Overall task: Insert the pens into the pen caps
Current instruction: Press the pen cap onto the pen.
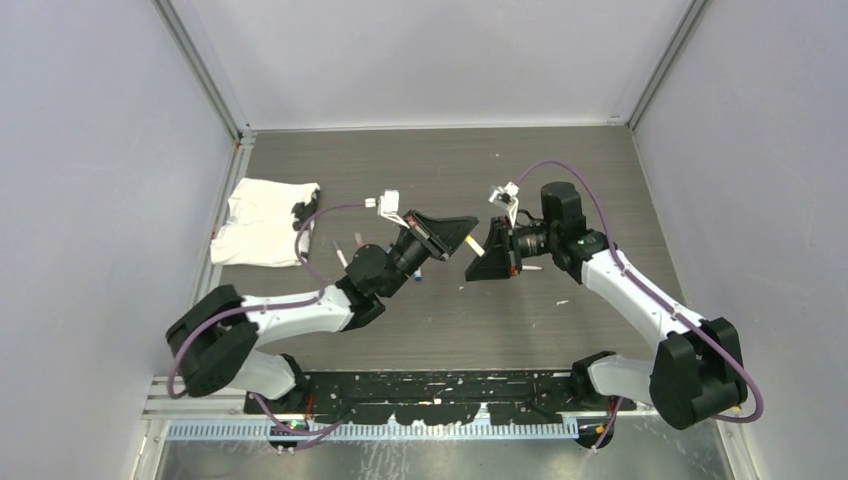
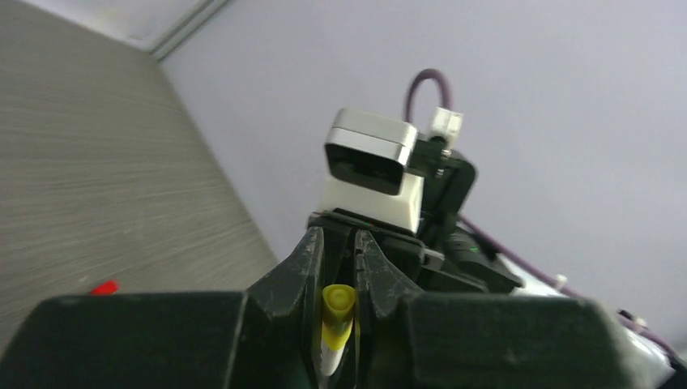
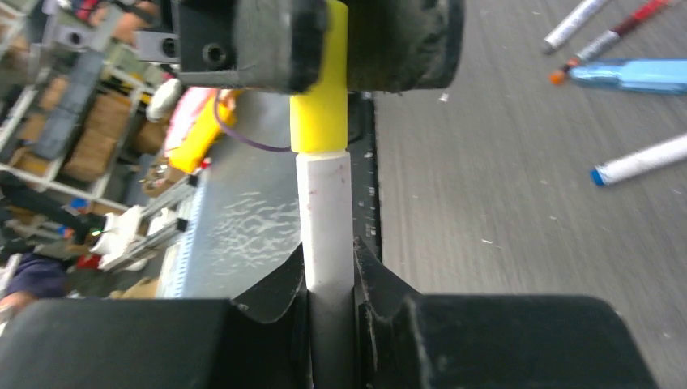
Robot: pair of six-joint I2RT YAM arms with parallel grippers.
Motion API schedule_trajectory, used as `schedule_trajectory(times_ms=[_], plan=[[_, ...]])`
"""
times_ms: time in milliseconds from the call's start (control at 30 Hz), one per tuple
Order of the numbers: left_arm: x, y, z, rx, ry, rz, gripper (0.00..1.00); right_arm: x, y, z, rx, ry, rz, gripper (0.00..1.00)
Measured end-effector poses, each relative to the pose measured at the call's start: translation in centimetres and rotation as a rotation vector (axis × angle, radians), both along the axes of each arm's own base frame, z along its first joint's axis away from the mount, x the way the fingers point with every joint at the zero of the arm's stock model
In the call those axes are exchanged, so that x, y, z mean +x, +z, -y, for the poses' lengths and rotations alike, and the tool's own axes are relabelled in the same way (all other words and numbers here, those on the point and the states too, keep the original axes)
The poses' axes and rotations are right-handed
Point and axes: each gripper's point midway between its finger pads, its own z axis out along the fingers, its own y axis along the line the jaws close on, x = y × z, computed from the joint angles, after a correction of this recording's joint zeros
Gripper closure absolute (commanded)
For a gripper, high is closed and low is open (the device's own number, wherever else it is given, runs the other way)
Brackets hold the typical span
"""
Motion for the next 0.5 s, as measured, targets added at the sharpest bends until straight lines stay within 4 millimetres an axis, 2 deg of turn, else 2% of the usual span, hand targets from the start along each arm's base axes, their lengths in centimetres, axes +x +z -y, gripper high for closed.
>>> schedule_trajectory(times_ms=[133, 233, 333, 500], plan=[[0.9, -1.6, -1.2, 0.154, 0.104, -0.109, 1.00, 1.3, -1.4, -0.5, -0.116, -0.090, 0.065, 0.99], [0.6, -2.5, -1.7, 0.208, 0.171, -0.170, 1.00, 1.2, -2.1, -0.6, -0.177, -0.107, 0.104, 1.00], [0.7, -3.8, -1.4, 0.207, 0.211, -0.215, 0.99, 1.0, -3.3, -0.2, -0.235, -0.123, 0.098, 0.99], [1.5, -5.0, -0.4, 0.073, 0.211, -0.264, 0.99, 1.0, -4.1, 0.5, -0.261, -0.160, -0.002, 1.00]])
